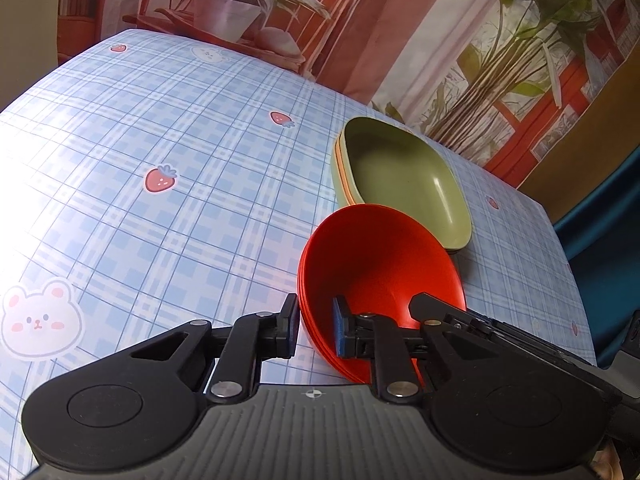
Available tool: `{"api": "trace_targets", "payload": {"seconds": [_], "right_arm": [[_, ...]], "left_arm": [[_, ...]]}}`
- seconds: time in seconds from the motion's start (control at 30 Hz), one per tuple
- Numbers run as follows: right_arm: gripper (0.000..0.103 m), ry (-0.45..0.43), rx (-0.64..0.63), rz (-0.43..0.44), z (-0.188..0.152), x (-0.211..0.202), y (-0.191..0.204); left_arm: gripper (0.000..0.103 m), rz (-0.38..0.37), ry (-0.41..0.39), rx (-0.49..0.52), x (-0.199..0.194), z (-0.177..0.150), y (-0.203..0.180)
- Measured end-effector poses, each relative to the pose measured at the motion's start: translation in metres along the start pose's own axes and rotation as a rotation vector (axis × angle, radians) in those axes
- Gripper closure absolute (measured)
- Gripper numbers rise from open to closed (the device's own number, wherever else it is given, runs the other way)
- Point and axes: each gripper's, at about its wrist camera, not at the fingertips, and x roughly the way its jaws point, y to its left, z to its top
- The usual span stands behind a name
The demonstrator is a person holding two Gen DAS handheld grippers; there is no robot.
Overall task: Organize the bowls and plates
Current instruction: 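Close both tools on the rim of the red bowls, then lift the red bowls with both tools and lower them into the green plate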
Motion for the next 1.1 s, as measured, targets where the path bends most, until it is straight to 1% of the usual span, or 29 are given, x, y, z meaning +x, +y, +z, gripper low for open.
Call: {"api": "trace_targets", "payload": {"seconds": [0.33,0.53,0.77,0.93,1.1], "right_arm": [[0.088,-0.034,-0.011,0.002,0.005,-0.011,0.002],[0.089,-0.066,-0.010,0.007,0.013,-0.021,0.003],[0.089,-0.089,-0.020,0.001,0.033,-0.027,0.003],[0.089,-0.108,-0.042,-0.007,0.061,-0.025,0.003],[0.090,-0.108,-0.055,-0.031,0.089,-0.015,-0.004]], "left_arm": [[0.084,-0.002,-0.030,0.024,-0.013,0.000,-0.006],[0.084,-0.012,-0.058,0.050,-0.024,0.004,-0.014],[0.084,-0.015,-0.110,0.091,-0.028,0.026,-0.027],[0.084,-0.022,-0.150,0.133,-0.027,0.050,-0.038],[0.084,-0.034,-0.148,0.164,-0.014,0.073,-0.049]]}}
